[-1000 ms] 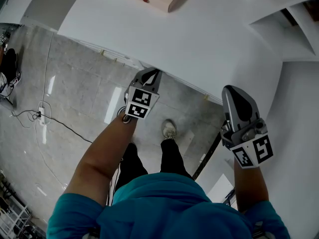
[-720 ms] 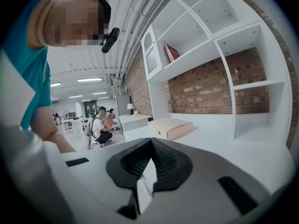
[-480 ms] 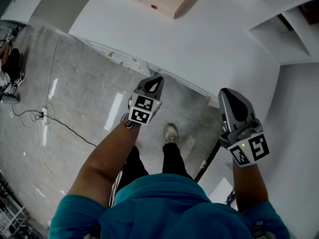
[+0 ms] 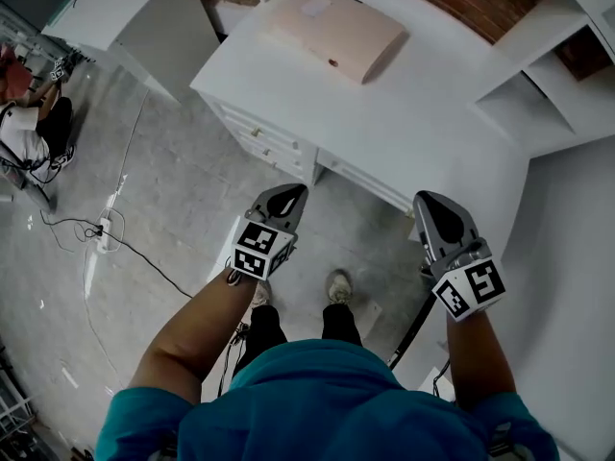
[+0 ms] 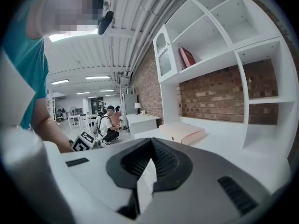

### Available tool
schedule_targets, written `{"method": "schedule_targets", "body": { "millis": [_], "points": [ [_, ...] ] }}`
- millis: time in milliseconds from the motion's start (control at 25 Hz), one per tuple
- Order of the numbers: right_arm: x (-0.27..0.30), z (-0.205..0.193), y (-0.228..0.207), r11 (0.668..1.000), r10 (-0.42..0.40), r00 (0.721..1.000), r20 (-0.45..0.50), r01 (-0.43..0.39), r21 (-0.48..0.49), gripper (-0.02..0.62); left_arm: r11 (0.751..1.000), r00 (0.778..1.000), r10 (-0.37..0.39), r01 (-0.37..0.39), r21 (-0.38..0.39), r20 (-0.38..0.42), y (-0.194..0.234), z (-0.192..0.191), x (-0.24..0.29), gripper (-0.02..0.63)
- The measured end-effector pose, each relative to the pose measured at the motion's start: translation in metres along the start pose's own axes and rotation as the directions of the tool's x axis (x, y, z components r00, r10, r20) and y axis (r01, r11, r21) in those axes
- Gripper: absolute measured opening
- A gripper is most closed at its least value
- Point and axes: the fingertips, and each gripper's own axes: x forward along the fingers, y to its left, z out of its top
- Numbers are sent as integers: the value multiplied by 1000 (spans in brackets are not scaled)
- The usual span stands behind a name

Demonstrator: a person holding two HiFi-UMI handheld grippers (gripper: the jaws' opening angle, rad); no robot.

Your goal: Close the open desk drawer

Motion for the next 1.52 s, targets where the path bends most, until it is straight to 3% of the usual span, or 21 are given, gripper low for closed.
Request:
{"method": "schedule_targets", "body": {
  "millis": [440, 840, 1520],
  "points": [
    [7, 50, 53, 998, 54, 999, -11, -54, -31, 21, 999, 990, 38, -34, -31, 133, 22, 93, -125, 17],
    [22, 116, 96, 987, 134, 991, -4, -134, -92, 21, 998, 966, 66, -59, -36, 248, 36, 171, -219, 17],
    [30, 195, 121, 969, 200, 979, 49, -191, -155, 21, 995, 931, 98, -92, -35, 353, 37, 248, -297, 17]
  ]
}}
